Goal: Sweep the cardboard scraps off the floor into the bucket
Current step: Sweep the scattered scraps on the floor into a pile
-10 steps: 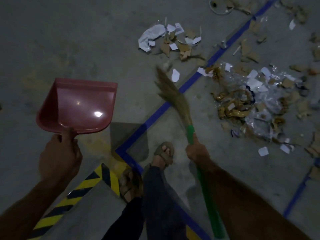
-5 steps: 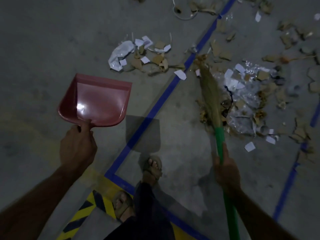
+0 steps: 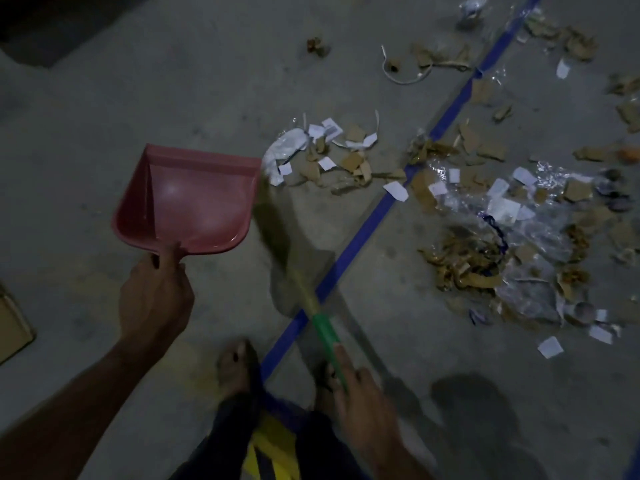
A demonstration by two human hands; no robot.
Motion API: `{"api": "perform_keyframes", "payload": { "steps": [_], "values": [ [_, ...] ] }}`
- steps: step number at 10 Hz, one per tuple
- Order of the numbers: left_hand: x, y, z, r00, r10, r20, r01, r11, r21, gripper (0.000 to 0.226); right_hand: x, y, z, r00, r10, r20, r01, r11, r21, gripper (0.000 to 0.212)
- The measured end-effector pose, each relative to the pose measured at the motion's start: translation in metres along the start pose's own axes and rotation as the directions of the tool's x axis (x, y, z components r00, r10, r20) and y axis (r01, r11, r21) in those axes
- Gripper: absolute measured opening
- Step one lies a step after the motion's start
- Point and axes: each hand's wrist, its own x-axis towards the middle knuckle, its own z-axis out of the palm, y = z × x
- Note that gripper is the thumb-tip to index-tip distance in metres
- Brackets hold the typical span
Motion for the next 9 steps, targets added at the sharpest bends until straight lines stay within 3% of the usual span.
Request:
{"api": "perform_keyframes", "payload": {
  "steps": [2,3,4,5,6,8,9],
  "values": [
    [0.032,-0.038,0.008,0.998,-0.066,0.02,0.066,0.998,0.014,0.034,0.129,-0.106,-0.008,0.943,0.017,0.331,0.005,0.998,-0.065,0.074],
    [0.059,-0.058,0.017,0.997,-0.054,0.057,0.053,0.998,0.013,0.034,0.191,-0.13,-0.011,0.957,0.041,0.287,-0.033,0.999,-0.033,0.075],
    [0.095,-0.073,0.021,0.993,-0.031,0.115,0.029,0.999,0.016,0.034,0.243,-0.13,-0.011,0.946,0.19,0.263,-0.231,0.964,0.134,0.076],
    [0.124,-0.08,0.024,0.989,0.015,0.146,-0.019,0.999,0.027,0.035,0.267,-0.1,-0.02,0.866,0.444,0.232,-0.497,0.817,0.292,0.072],
    [0.171,-0.078,0.025,0.984,0.094,0.154,-0.099,0.995,0.028,0.039,0.268,-0.066,-0.038,0.726,0.661,0.189,-0.667,0.61,0.428,0.058],
    [0.23,-0.06,0.03,0.956,0.23,0.181,-0.24,0.97,0.037,0.044,0.244,0.009,-0.106,0.68,0.729,0.08,-0.679,0.585,0.444,0.052],
    [0.267,-0.04,0.027,0.934,0.295,0.2,-0.301,0.954,0.001,0.043,0.229,0.026,-0.131,0.561,0.828,-0.019,-0.741,0.512,0.435,0.052]
  ]
}}
